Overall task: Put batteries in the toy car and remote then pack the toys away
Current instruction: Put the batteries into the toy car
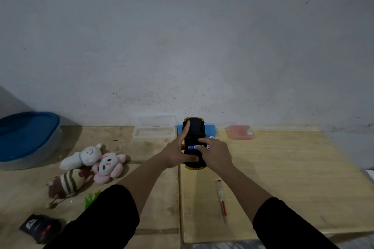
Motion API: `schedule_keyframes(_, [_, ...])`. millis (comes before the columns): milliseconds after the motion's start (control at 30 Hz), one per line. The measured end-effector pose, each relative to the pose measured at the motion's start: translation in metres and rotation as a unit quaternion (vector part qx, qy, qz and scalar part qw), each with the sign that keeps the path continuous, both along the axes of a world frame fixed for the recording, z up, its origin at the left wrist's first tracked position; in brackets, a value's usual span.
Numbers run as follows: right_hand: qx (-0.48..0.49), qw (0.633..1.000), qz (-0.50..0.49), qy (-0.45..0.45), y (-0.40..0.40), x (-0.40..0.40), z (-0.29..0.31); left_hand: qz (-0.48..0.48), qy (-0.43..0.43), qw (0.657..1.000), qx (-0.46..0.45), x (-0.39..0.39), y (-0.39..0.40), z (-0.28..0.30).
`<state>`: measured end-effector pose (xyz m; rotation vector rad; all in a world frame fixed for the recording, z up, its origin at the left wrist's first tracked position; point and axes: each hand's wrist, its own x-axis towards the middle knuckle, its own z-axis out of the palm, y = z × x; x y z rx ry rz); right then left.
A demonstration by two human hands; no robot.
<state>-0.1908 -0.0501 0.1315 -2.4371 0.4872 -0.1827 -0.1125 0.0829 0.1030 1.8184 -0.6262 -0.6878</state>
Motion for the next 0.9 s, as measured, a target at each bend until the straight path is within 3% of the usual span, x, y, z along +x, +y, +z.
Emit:
schedule_keyframes(200, [-0.096, 0.993, 0.044, 0.06, -0.009, -0.001, 0.004, -0.003, 0.016, 1.0, -0.002, 0.002, 0.008, 0.002])
schedule_keyframes(467, [-0.067, 0.995, 0.07, 0.037, -0.018, -0.003, -0.005, -0.02, 0.028, 0.999, -0.004, -0.002, 0.007, -0.005])
schedule_keyframes(733, [0.05, 0.992, 0.1, -0.05, -0.021, -0.008, -0.012, -0.027, 0.027, 0.999, 0.012, 0.001, 0.008, -0.005])
schedule_keyframes(900, [0.163, 0.984, 0.049, -0.055, -0.019, -0.006, -0.008, -0.044, 0.048, 0.998, 0.014, -0.004, 0.003, -0.004])
